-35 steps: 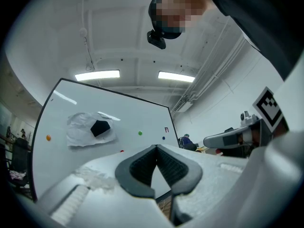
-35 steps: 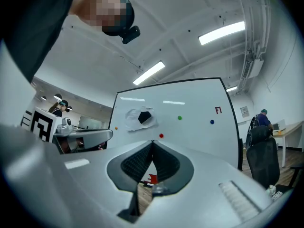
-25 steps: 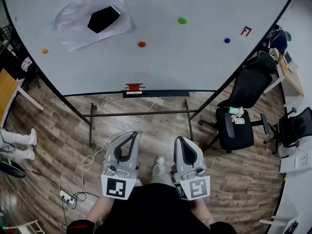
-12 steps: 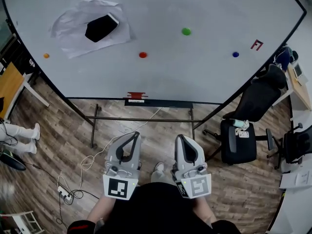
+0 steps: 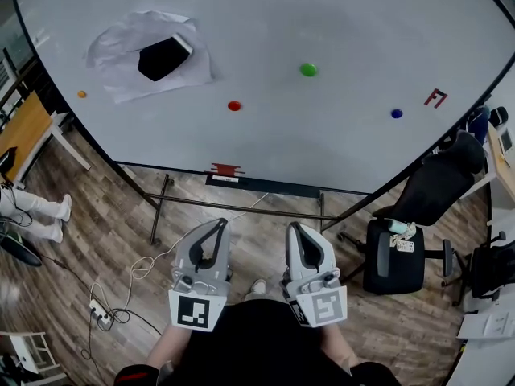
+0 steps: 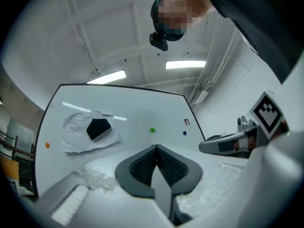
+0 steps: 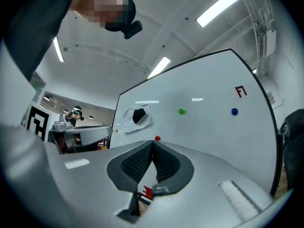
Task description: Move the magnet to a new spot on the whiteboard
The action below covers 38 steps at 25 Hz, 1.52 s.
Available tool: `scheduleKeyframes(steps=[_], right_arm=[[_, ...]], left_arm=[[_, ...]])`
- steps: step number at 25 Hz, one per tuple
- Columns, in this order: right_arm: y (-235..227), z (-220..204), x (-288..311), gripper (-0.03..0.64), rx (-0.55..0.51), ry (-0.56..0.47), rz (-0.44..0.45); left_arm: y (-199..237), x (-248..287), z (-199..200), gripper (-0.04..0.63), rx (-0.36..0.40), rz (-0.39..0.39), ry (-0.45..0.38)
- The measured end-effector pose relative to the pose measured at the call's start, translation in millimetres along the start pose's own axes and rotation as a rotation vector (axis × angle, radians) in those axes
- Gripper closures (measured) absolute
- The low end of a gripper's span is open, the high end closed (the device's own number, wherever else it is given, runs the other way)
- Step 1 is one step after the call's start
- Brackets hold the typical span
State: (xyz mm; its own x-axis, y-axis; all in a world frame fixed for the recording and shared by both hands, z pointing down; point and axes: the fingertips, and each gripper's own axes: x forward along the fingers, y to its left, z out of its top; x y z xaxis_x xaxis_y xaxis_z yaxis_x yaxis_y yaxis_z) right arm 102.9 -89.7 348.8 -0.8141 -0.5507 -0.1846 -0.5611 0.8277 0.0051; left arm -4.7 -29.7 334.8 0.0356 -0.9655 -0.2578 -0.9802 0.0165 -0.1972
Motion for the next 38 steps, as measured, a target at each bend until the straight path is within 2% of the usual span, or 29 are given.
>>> scheduleKeyframes(steps=[5, 13, 23, 28, 38], right_arm=[[-22, 1, 7, 0.615, 0.005, -0.017, 0.031], [-37, 2, 36, 0.615, -0.013, -0.024, 0.02], [-56, -5, 74, 0.615, -0.076, 0.039, -0.121], [-65, -1, 93, 0.615, -0.096, 0.032, -0.181], [-77, 13, 122, 0.615, -0.166, 0.035, -0.239]], left_arm=[[-5, 21, -1, 0.594, 0.0, 0.035, -0.025], [10, 48, -12, 0.594, -0.007, 0.022, -0.033], [38, 106, -22, 0.594, -0.046, -0.107, -0.08], [47, 127, -25, 0.594, -0.057, -0.163, -0.097], [60, 146, -33, 0.594, -0.079, -0.226, -0.108]])
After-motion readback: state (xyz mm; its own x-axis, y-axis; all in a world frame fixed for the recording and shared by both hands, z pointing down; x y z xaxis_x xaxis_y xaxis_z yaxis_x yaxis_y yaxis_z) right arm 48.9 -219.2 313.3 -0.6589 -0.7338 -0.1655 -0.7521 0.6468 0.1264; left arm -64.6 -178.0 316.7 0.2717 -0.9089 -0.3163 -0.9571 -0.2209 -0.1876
